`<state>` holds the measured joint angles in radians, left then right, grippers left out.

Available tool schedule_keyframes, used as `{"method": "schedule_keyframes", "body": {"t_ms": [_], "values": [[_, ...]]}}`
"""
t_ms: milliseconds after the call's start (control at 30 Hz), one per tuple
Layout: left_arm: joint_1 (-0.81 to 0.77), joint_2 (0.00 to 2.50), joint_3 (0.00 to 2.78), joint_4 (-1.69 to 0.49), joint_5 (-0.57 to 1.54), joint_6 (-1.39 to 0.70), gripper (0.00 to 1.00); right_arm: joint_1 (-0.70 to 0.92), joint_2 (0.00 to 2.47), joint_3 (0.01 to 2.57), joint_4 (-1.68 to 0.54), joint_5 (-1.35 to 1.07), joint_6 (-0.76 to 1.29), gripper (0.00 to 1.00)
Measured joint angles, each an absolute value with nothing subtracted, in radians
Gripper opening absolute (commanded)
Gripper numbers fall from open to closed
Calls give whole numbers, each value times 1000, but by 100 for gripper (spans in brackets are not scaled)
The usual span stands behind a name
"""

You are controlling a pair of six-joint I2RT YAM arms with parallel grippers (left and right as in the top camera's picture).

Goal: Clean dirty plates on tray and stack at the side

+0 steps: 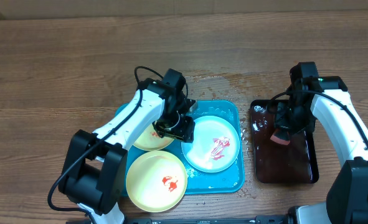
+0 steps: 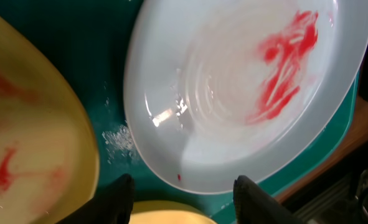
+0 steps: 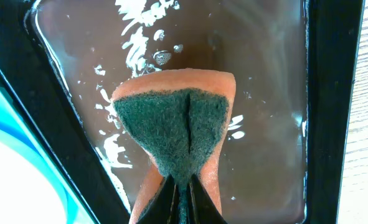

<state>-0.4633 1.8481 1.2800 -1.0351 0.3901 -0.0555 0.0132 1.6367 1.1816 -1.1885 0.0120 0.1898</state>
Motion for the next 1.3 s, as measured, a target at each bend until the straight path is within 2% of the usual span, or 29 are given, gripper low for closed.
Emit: {"method": "schedule_keyframes", "body": {"t_ms": [100, 133, 267, 333, 433, 500, 533, 567, 667, 700, 733, 767, 1067, 1100, 1167, 1300], "values": [[-484, 1848, 1280, -1042, 390, -110, 24, 13, 1637, 1182, -1182, 12, 189, 4], [-492, 1848, 1277, -1040, 386, -136, 19, 13, 1637, 1182, -1178, 12, 189, 4], [-527, 1848, 1241, -1032, 317, -250, 28, 13, 1637, 1182, -1176, 7, 189, 4], [-539, 1848, 1216, -1014, 277, -308, 41, 13, 1637, 1182, -1171, 6, 189, 4], [-544, 1848, 1188, -986, 236, -372, 48, 13, 1637, 1182, -1170, 4, 189, 4], [-544, 1848, 1182, -970, 212, -400, 45, 13, 1637, 1182, -1169, 4, 190, 4], [-544, 1848, 1181, -956, 199, -418, 38, 13, 1637, 1182, -1168, 4, 189, 4], [-544, 1848, 1181, -942, 186, -434, 35, 13, 1637, 1182, -1166, 4, 189, 4], [-544, 1848, 1181, -897, 162, -457, 34, 13, 1637, 1182, -1163, 4, 189, 4], [-544, 1848, 1181, -889, 158, -465, 31, 13, 1637, 1182, -1164, 4, 189, 4], [-544, 1848, 1181, -882, 153, -473, 21, 13, 1637, 1182, -1163, 3, 190, 4], [-544, 1848, 1181, -876, 150, -480, 18, 13, 1637, 1182, -1163, 2, 189, 4], [-544, 1886, 1181, -871, 141, -492, 26, 13, 1637, 1182, -1163, -20, 192, 4], [-544, 1895, 1181, -871, 141, -493, 21, 13, 1637, 1182, -1163, -20, 194, 4], [-544, 1903, 1182, -865, 159, -494, 4, 13, 1637, 1180, -1163, -22, 198, 4], [-550, 1904, 1187, -862, 166, -493, 4, 13, 1637, 1156, -1137, -22, 207, 4]]}}
